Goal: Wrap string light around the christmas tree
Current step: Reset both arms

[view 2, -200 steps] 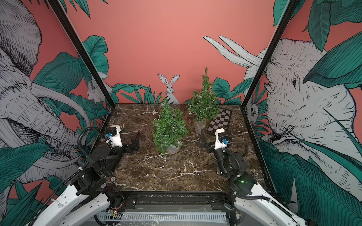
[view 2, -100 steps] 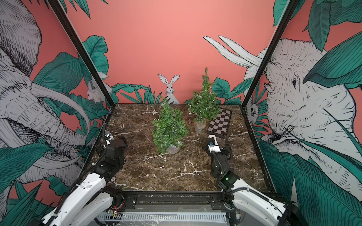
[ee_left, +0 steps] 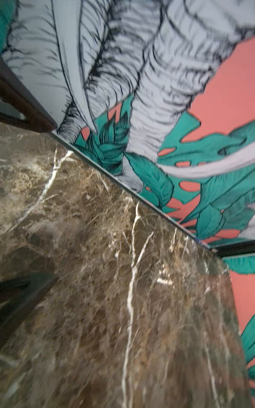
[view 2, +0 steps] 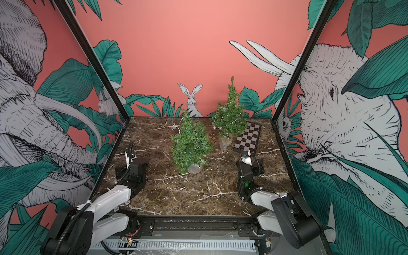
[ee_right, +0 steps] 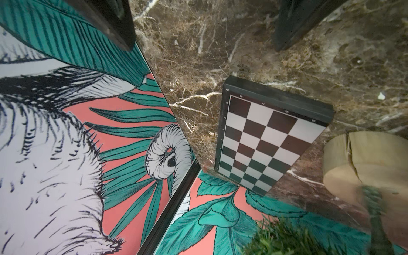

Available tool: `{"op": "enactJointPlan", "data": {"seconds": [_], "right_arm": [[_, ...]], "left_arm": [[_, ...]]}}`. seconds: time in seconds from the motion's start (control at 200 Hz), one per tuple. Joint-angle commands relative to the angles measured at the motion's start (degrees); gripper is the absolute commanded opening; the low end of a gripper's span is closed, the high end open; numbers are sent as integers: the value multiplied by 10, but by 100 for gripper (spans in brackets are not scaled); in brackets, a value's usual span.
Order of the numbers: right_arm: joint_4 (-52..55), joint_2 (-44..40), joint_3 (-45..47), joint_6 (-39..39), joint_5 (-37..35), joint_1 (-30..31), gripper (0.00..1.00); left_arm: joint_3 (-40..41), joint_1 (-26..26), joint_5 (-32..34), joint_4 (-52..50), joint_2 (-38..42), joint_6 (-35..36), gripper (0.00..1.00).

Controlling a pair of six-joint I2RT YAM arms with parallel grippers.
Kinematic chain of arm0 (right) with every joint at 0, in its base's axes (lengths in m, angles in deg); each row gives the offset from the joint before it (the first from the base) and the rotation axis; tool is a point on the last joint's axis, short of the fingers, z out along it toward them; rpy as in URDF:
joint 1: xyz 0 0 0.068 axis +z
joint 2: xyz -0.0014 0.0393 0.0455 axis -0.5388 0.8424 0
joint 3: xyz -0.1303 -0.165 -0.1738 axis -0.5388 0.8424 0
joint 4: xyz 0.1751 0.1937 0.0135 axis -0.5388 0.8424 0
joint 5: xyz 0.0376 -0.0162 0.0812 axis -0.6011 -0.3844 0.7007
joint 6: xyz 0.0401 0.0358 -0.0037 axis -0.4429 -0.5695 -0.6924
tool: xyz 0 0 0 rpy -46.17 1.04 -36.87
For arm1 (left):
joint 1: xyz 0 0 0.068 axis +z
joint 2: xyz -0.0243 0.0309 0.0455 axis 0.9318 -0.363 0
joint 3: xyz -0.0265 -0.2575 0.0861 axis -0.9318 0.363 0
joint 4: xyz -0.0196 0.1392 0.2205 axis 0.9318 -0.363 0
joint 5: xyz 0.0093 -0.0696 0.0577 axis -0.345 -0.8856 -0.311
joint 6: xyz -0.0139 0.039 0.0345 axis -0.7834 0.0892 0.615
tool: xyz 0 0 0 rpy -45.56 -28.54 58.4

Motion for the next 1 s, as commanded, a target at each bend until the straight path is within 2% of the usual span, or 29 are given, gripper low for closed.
{"op": "enactJointPlan", "data": {"seconds": [0.0,0.07,0.18,0.285,0.32,0.385,0.465,0.525,0.595,0.705,0.86,0.995], "right_arm": [[-87,27,-7,-27,39,-24,100],[-107,50,-14,-17,63,-39,100],[-146,86,-20,2,79,-58,99],[-252,160,-6,-13,134,-96,99],[-291,177,3,-11,136,-99,99],[-280,165,13,-21,149,-103,99],[-265,177,6,-23,188,-111,99],[-290,212,-8,-12,190,-113,99],[-223,189,-20,-30,176,-116,99],[-163,188,-49,-47,173,-129,99],[-80,162,-80,-79,201,-157,99],[-74,162,-83,-86,212,-165,99]], "left_arm": [[-27,18,-91,68,-34,51,99],[-20,20,-107,133,-58,77,99],[-8,29,-167,244,-95,107,99],[-5,35,-218,324,-142,125,99],[-3,38,-237,359,-169,134,99],[-7,47,-262,443,-229,155,99],[-35,69,-311,313,-193,118,99],[-38,83,-344,352,-230,120,99],[-29,93,-372,382,-244,119,99],[-39,101,-392,345,-238,113,99],[-37,102,-392,348,-237,113,100],[-37,102,-392,349,-236,113,100]]}}
